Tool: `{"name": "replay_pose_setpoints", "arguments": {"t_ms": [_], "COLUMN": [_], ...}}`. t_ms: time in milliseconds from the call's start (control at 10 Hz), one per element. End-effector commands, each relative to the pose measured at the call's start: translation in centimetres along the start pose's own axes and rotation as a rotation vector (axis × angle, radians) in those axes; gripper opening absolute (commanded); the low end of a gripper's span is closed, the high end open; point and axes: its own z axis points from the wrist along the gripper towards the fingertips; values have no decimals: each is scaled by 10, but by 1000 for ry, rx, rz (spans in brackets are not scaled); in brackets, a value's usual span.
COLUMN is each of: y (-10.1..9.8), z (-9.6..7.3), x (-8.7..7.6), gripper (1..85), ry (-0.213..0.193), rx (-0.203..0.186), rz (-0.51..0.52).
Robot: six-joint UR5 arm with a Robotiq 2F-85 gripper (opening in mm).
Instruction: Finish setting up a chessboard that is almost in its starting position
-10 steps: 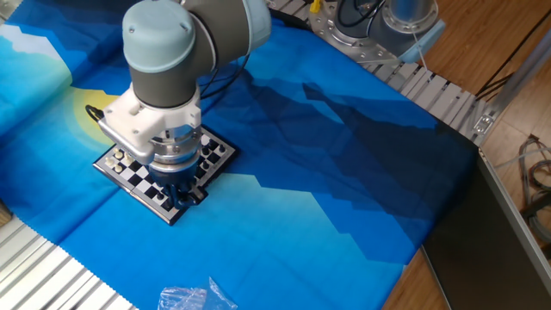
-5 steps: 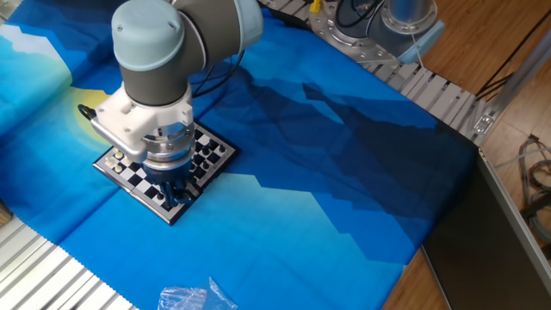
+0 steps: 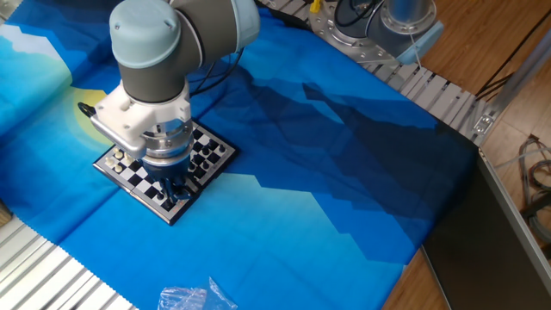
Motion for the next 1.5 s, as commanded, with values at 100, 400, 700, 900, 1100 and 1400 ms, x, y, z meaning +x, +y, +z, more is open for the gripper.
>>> {"name": "replay_pose_setpoints", "arguments": {"t_ms": [100,400,700,900,1100,1400], "y": [-2,-2,-3,-4,-4,-3], "z": [0,1,4,4,4,5], "x": [3,7,9,10,11,11], "gripper": [10,10,10,10,10,10], "ry": [2,13,12,13,18,18], "rx": [-9,-12,-14,-12,-12,-14], "rz": [1,-4,-12,-12,-12,-10]}}
